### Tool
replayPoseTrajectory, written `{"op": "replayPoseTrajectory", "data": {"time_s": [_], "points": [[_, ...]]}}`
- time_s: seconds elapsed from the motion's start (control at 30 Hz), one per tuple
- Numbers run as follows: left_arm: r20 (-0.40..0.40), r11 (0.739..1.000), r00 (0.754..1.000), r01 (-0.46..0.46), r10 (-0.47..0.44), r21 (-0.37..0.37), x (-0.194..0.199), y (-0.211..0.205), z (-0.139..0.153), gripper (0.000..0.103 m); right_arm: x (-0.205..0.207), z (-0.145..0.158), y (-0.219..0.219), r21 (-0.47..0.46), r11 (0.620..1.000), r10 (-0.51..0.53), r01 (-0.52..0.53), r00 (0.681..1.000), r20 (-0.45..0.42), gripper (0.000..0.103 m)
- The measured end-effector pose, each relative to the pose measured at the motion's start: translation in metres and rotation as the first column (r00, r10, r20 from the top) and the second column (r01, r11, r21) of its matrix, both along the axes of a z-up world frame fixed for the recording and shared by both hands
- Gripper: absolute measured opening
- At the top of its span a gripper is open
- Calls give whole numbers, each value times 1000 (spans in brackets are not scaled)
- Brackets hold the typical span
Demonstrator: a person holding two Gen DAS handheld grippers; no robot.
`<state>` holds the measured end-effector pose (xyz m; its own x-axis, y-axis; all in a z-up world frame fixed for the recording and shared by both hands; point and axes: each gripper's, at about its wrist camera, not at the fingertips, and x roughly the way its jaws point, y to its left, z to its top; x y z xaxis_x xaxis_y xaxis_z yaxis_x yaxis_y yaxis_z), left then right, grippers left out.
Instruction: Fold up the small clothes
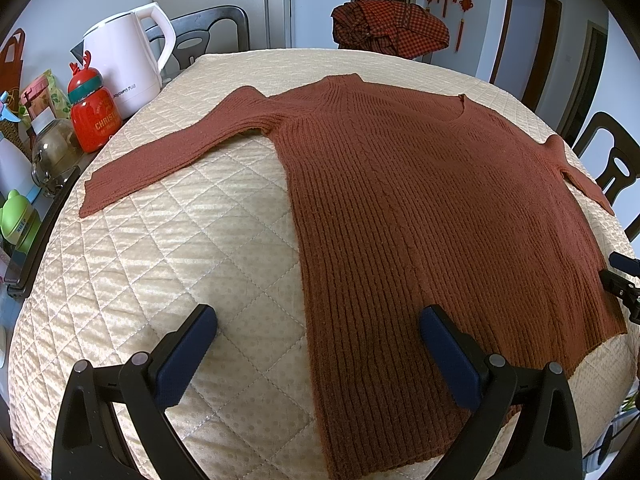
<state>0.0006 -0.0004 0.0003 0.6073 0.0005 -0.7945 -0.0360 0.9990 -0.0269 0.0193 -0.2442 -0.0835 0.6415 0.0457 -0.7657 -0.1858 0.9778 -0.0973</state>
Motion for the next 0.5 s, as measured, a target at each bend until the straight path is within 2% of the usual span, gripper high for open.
{"op": "replayPoseTrajectory", "data": {"time_s": [0.5], "points": [[0, 1000, 1000, 0, 0, 0, 0, 0, 0, 103, 1, 3, 0, 1, 1000, 0, 0, 1000, 2, 79]]}}
